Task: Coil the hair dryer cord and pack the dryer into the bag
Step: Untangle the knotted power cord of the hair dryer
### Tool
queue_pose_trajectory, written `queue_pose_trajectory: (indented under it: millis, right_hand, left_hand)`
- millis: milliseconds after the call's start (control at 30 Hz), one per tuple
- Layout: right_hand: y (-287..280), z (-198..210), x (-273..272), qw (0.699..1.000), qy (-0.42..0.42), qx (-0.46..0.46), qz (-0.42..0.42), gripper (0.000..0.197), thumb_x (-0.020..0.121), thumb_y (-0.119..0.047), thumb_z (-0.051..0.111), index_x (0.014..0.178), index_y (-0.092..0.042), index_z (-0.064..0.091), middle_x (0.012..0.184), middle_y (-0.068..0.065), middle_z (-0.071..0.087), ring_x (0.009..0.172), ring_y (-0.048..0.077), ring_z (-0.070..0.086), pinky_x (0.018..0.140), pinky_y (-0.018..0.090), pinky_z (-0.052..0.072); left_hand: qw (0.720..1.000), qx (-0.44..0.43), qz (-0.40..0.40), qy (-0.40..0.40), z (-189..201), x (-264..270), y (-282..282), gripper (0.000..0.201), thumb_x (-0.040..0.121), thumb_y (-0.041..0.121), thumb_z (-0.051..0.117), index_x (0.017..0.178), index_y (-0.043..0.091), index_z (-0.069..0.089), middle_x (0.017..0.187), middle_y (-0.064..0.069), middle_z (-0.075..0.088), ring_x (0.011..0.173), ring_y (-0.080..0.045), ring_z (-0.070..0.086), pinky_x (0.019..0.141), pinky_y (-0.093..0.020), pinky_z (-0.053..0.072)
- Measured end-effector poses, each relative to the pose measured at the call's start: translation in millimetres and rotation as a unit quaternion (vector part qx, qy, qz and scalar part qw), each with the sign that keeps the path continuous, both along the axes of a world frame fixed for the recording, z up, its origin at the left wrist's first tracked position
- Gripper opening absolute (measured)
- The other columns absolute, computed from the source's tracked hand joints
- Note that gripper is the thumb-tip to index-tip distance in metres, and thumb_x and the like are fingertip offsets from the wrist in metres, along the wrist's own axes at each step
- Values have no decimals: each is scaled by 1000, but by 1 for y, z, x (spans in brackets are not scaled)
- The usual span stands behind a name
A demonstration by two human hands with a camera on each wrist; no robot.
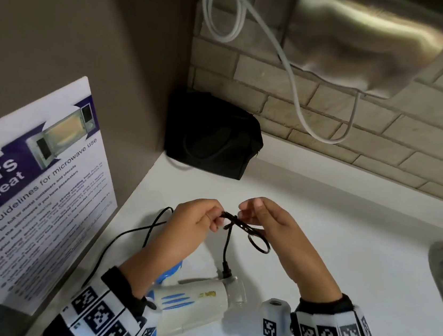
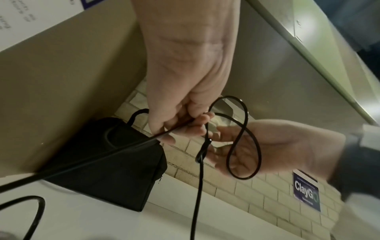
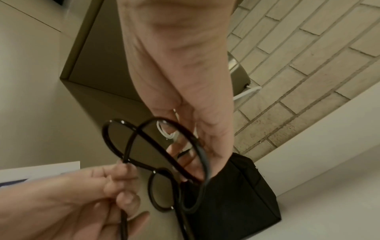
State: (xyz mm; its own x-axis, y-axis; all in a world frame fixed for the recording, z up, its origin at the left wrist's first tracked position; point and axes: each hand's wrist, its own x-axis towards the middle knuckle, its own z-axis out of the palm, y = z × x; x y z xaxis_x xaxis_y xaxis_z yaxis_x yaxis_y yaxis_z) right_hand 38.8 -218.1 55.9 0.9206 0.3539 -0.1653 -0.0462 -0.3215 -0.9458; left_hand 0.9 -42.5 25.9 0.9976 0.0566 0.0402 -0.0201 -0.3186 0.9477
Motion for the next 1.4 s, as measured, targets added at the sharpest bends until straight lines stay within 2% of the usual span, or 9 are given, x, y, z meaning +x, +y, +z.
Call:
queue_pose_trajectory:
  millis: [267,367,533,700,833,933,1100,1233,1400]
  right_hand:
    - [6,1,-8,994,28,22,106,43,95,-51,31,125,-34,57,127,-14,61,113,4,61,102,38,46]
    - [9,4,-10,988,21,28,149,43,97,-48,28,131,-34,52,125,-11,62,109,7,63,93,32,51]
    - [11,4,-8,988,-14,-24,151,46,97,-52,27,110,-29,65,99,-5,63,85,4,58,77,16,45]
    - [12,8,-7,983,-17,-78,164,53,95,-56,22,108,-31,67,100,-10,70,93,-4,60,80,5,42]
    - [16,8,-3,972,-102,-121,175,47,96,-50,36,91,-17,70,73,-5,67,77,15,61,75,19,45]
    - [14,6,0,977,-58,-106,175,39,100,-39,42,80,-15,66,62,-9,59,65,16,51,68,27,42]
    - [20,3,3,989,17,26,142,29,88,-24,43,67,-20,63,58,-7,48,67,11,49,68,14,39]
    - [21,0,6,984,85,81,131,32,89,-29,46,61,-24,62,55,-3,37,70,19,48,64,20,36]
    - [12,-5,15,984,76,45,154,33,99,-14,46,69,-11,60,53,-7,44,69,14,46,63,13,37]
  left_hand:
    - [999,-38,-12,22,2,-2,5,29,99,15,44,78,8,63,63,15,62,63,8,53,67,-8,41]
    - [998,-51,-43,14,11,-8,1,33,97,15,48,67,24,58,61,21,63,65,9,59,65,-4,41]
    - [1000,-26,-1,-7,4,-5,8,28,94,24,54,70,31,67,69,1,64,69,-5,58,70,-20,44]
    - [999,9,41,-23,-1,-7,8,28,93,29,56,65,32,63,55,16,59,56,1,52,57,-11,39]
    - [999,28,27,-31,1,-10,3,22,93,22,56,77,16,70,58,11,63,56,2,56,55,-12,44]
    - [997,-1,61,-44,4,-10,4,24,91,30,58,73,21,71,58,11,64,58,-1,56,61,-21,46]
    - [995,-58,80,-13,9,-8,11,27,91,35,57,68,28,69,60,8,64,64,-8,59,64,-15,43]
    - [984,-114,132,21,5,-5,30,28,92,36,54,71,23,68,64,7,63,68,-7,59,67,-20,44]
    - [972,-154,174,33,-2,-5,46,28,93,33,55,78,16,70,63,5,60,45,3,48,57,-19,36]
